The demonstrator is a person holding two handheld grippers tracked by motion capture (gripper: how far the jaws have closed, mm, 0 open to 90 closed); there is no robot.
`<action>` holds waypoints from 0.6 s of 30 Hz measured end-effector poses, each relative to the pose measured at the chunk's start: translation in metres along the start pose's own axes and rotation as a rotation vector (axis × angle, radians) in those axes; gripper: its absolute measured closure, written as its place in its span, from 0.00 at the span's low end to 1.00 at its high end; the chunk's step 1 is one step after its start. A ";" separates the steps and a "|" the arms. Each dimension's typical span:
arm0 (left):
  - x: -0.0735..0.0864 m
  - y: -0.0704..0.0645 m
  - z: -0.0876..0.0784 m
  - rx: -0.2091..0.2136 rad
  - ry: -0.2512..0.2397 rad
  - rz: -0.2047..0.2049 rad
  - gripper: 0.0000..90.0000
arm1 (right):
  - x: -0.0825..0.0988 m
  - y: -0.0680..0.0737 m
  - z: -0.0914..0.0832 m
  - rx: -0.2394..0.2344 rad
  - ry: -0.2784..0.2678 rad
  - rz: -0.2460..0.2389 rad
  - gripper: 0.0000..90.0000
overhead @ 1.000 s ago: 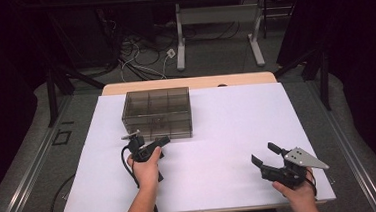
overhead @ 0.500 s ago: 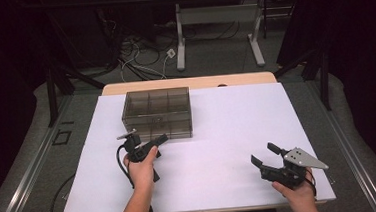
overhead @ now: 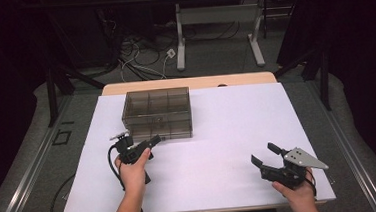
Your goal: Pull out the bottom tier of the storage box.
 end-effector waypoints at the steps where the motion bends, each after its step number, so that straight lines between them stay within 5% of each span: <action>1: -0.001 0.001 -0.002 -0.012 0.001 0.010 0.33 | 0.000 0.000 0.000 0.000 0.000 -0.002 0.25; 18: -0.010 0.025 -0.034 -0.147 0.037 0.225 0.37 | -0.001 -0.001 0.000 -0.002 -0.009 -0.012 0.25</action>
Point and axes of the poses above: each handheld gripper's, and its own axes: z roughly forward along the jaws, x roughly out of its underside, y roughly to its left, the point moved 4 cm from there along z, roughly forward along the jaws, and after that the axes turned 15 degrees about x, right-handed, at the moved point
